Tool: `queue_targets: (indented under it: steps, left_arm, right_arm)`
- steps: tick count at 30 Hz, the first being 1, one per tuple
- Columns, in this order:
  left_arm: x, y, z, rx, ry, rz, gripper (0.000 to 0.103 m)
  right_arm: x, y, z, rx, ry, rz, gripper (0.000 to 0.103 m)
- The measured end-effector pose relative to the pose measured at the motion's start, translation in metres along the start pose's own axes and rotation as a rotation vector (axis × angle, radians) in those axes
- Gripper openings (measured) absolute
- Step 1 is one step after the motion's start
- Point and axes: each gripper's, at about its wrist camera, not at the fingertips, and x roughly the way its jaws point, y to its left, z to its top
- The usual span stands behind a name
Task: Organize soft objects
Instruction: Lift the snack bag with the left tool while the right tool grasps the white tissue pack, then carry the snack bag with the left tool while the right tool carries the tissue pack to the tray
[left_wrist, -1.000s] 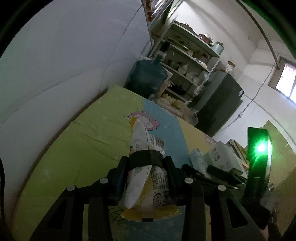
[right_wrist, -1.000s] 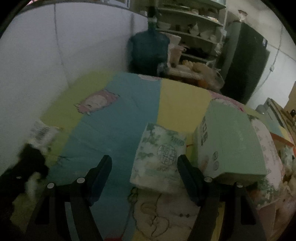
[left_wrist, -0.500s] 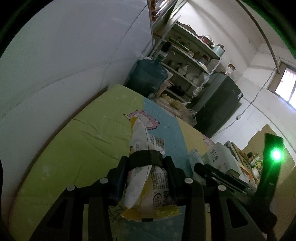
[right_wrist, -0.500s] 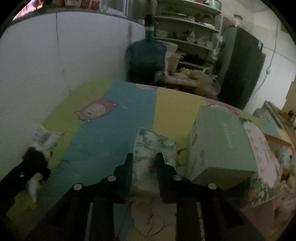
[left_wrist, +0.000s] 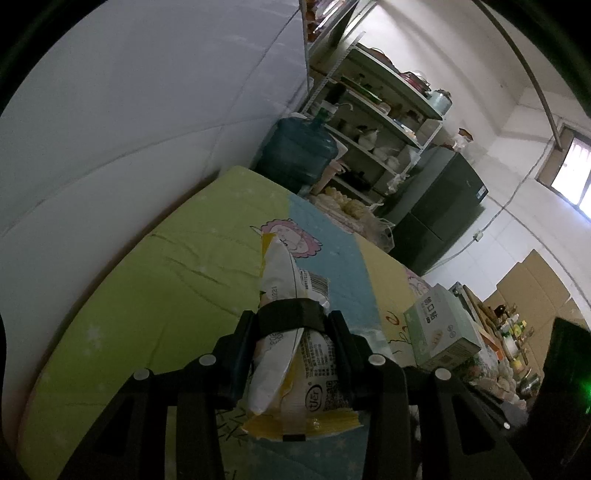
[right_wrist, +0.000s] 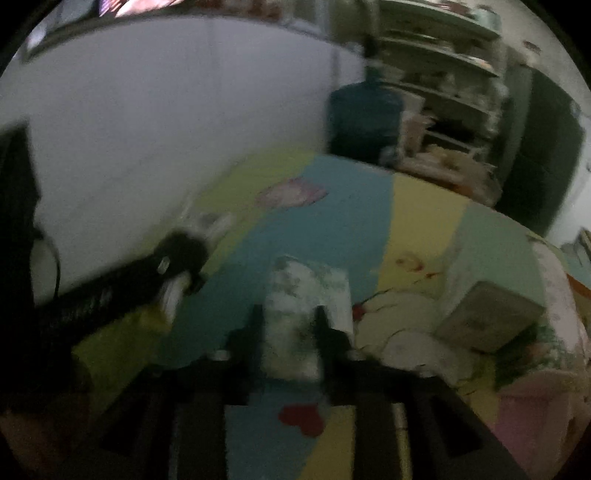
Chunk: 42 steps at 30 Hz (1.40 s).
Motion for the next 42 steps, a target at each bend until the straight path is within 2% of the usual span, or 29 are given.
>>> queue_targets:
  steps: [1,2,7,11,13,14,15,27,42]
  left_arm:
    - [0.000,0.001,-0.001,-0.002,0.000,0.000,0.040]
    - [0.000,0.001,-0.001,-0.004,0.002,0.001,0.040]
    - [0.001,0.000,-0.002,-0.006,0.006,0.003,0.040]
    - [0.001,0.000,-0.002,-0.006,0.006,0.003,0.040]
    - [0.001,0.001,-0.002,-0.006,0.006,0.003,0.040]
    - [0.001,0.001,-0.002,-0.005,0.006,0.003,0.040]
    - [0.002,0.000,-0.002,-0.004,0.006,0.005,0.040]
    - [-0.011,-0.016,-0.005,0.056,-0.036,0.036,0.040]
    - [-0.034,-0.054,-0.012,0.120,-0.072,0.062,0.040]
  right_arm:
    - [-0.002,0.000,-0.002,-0.002,-0.016,-0.019,0.079]
    - [-0.003,-0.001,-0.002,0.002,-0.028,-0.035,0.079]
    - [0.006,-0.012,-0.002,0.040,0.006,-0.045,0.079]
    - [0.020,-0.021,-0.004,0.086,0.065,-0.008,0.080]
    - [0.023,-0.024,-0.006,0.111,0.084,0.010,0.073]
    - [0.021,-0.024,-0.007,0.114,0.076,0.005,0.060]
    - [0.021,-0.025,-0.006,0.112,0.072,0.001,0.053]
    - [-0.017,-0.028,-0.004,0.101,-0.025,0.014,0.052]
    - [-0.070,-0.055,-0.012,0.143,-0.117,0.033,0.052]
